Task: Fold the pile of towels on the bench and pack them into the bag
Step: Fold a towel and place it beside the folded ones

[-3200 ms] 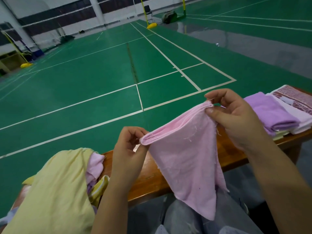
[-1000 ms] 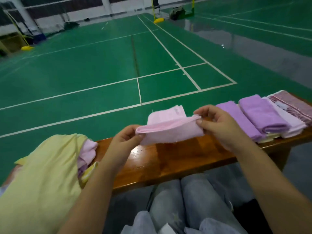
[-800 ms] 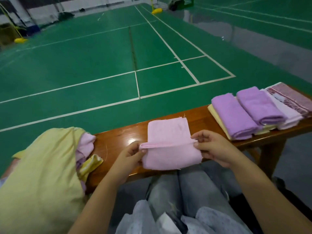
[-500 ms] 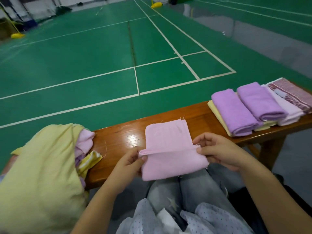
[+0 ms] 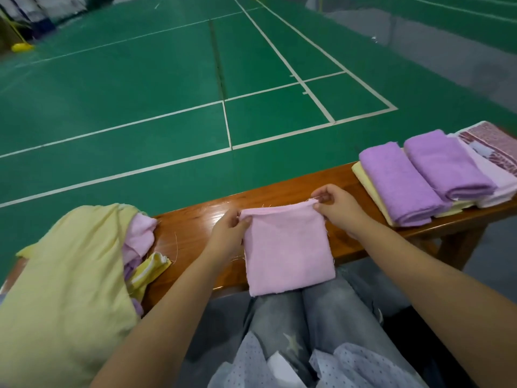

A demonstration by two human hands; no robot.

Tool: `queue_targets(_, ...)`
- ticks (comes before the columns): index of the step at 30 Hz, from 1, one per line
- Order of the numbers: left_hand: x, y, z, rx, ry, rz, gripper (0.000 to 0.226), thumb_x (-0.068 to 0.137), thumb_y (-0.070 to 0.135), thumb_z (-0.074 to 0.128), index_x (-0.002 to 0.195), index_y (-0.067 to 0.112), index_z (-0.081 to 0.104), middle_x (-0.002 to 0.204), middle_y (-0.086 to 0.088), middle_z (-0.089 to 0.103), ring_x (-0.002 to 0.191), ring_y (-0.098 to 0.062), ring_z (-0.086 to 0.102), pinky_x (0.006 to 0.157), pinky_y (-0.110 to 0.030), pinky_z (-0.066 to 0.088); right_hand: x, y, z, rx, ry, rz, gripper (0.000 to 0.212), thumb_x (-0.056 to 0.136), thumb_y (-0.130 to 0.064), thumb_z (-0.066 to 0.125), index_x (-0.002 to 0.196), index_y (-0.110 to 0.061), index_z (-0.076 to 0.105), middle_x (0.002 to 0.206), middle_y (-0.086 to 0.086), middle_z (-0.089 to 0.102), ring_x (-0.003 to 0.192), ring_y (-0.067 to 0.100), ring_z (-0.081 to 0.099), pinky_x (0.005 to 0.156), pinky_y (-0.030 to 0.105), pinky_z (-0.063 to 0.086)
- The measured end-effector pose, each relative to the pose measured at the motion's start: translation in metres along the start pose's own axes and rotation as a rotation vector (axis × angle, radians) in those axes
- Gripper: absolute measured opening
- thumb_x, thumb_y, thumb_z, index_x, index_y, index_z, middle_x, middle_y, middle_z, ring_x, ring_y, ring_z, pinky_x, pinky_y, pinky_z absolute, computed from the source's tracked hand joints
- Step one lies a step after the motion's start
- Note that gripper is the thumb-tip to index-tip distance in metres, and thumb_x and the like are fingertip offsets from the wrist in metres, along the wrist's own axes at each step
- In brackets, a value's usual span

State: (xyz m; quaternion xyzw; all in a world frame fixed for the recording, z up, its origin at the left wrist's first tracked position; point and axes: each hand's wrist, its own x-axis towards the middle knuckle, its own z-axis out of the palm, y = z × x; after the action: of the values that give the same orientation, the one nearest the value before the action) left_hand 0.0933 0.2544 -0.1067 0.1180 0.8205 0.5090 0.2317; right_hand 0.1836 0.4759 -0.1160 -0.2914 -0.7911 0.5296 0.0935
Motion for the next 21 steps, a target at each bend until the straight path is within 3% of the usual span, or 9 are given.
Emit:
queue_targets(2, 0.019, -0.004, 0.003, 0.041, 0.042, -0.031, 0.016, 0.099, 0.028, 0.052, 0.102, 0.014, 0.059, 0.098, -0.002, 0.065, 0.092, -0.021, 0.062, 0.083, -0.043, 0.054, 0.014, 0.004, 0.01, -0.085, 0.017, -0.007, 0.016, 0.094, -0.011, 0.056, 0.107, -0.02, 0.056, 0.107, -0.001, 0.058, 0.101, 0.018, 0.055, 0.077, 0.025, 0.046)
queue_targets(4, 0.034, -0.009, 0.006, 0.219, 0.07, -0.019, 0.018, 0.099, 0.028, 0.052, 0.096, 0.011, 0.056, 0.088, 0.0, 0.06, 0.084, -0.021, 0.057, 0.072, -0.037, 0.051, 0.024, 0.008, 0.017, -0.24, 0.05, -0.024, 0.016, 0.095, -0.013, 0.054, 0.111, -0.018, 0.055, 0.114, 0.002, 0.059, 0.097, 0.017, 0.054, 0.075, 0.023, 0.044)
queue_targets(6, 0.044, -0.014, 0.008, 0.45, 0.08, 0.022, 0.019, 0.099, 0.026, 0.051, 0.085, 0.014, 0.05, 0.077, 0.003, 0.05, 0.07, -0.015, 0.047, 0.054, -0.027, 0.036, 0.03, 0.013, 0.024, -0.378, 0.056, -0.036, 0.018, 0.096, -0.014, 0.053, 0.113, -0.018, 0.055, 0.118, 0.004, 0.059, 0.096, 0.017, 0.055, 0.076, 0.022, 0.045)
queue_targets(8, 0.051, -0.019, 0.011, 0.533, 0.087, 0.029, 0.025, 0.099, 0.025, 0.05, 0.076, 0.018, 0.043, 0.075, 0.001, 0.046, 0.063, -0.012, 0.039, 0.051, -0.025, 0.026, 0.034, 0.019, 0.03, -0.485, 0.051, -0.058, 0.019, 0.097, -0.014, 0.052, 0.115, -0.017, 0.055, 0.12, 0.005, 0.058, 0.097, 0.019, 0.057, 0.077, 0.022, 0.045)
queue_targets(14, 0.064, -0.023, 0.014, 0.414, 0.113, -0.065, 0.017, 0.099, 0.024, 0.049, 0.088, 0.011, 0.052, 0.079, 0.0, 0.052, 0.077, -0.019, 0.047, 0.055, -0.024, 0.031, 0.044, 0.017, 0.037, -0.652, 0.064, -0.094, 0.023, 0.096, -0.014, 0.054, 0.118, -0.019, 0.052, 0.118, 0.005, 0.058, 0.092, 0.019, 0.059, 0.075, 0.023, 0.05)
queue_targets(19, 0.067, -0.023, 0.01, 0.422, 0.083, -0.09, 0.029, 0.1, 0.026, 0.048, 0.113, 0.002, 0.057, 0.112, -0.018, 0.061, 0.096, -0.031, 0.056, 0.079, -0.037, 0.044, 0.048, 0.014, 0.039, -0.719, 0.078, -0.089, 0.025, 0.096, -0.016, 0.054, 0.121, -0.018, 0.051, 0.117, 0.006, 0.058, 0.092, 0.021, 0.06, 0.075, 0.025, 0.052)
queue_targets(21, 0.068, -0.022, 0.009, 0.408, 0.081, -0.109, 0.031, 0.1, 0.026, 0.049, 0.12, 0.004, 0.054, 0.119, -0.017, 0.058, 0.105, -0.03, 0.055, 0.084, -0.035, 0.043, 0.047, 0.011, 0.04, -0.691, 0.082, -0.07, 0.025, 0.097, -0.02, 0.053, 0.122, -0.017, 0.05, 0.12, 0.007, 0.058, 0.094, 0.021, 0.06, 0.074, 0.024, 0.05)
